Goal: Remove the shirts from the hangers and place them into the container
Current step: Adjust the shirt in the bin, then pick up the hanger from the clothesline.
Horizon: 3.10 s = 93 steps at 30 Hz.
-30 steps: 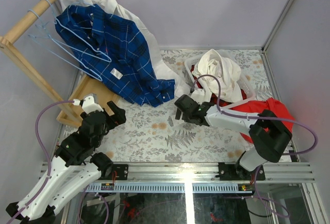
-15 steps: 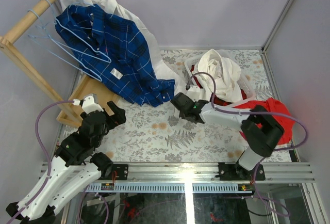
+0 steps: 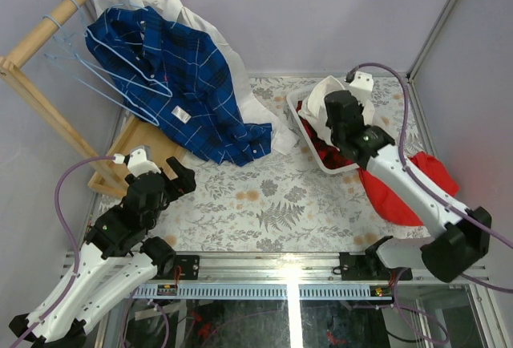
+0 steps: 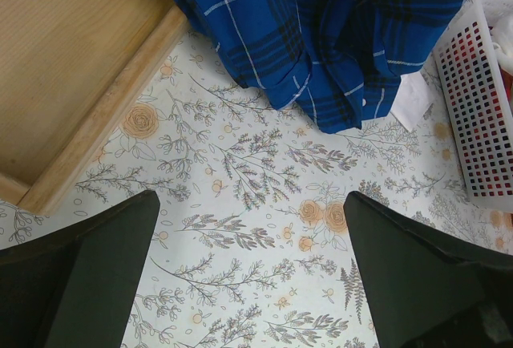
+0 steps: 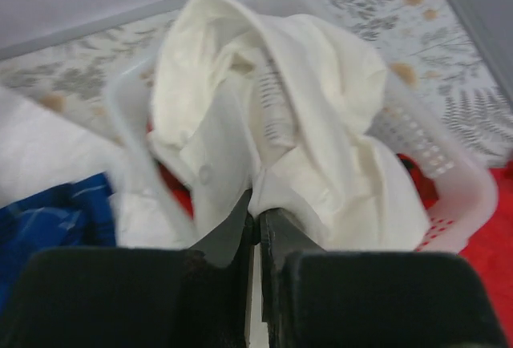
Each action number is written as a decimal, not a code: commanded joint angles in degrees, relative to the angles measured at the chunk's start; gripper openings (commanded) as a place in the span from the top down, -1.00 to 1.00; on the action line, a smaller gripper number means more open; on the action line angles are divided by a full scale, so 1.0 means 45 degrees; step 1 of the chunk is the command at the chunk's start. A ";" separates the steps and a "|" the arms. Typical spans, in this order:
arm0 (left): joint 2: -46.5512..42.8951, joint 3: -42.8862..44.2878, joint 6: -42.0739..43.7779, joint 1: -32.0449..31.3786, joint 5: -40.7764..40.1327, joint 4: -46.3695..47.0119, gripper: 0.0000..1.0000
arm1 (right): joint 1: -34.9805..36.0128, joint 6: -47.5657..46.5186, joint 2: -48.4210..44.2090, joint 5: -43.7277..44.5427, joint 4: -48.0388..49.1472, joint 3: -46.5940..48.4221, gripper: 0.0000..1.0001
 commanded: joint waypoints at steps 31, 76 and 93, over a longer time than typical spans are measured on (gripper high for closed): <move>0.0046 0.0342 -0.0039 0.0048 -0.0081 0.0187 -1.00 | -0.2623 -0.0139 -0.0837 -1.3327 0.2349 -0.1151 -0.48; 0.0120 0.0321 -0.0068 0.0053 -0.0144 0.0214 -1.00 | 0.0701 -0.1098 1.1052 -1.5326 0.6554 1.3988 -0.39; 0.0170 0.0322 -0.0048 0.0053 -0.0115 0.0239 -1.00 | 0.2603 -0.5760 0.9544 -1.4072 0.6003 1.2292 -0.17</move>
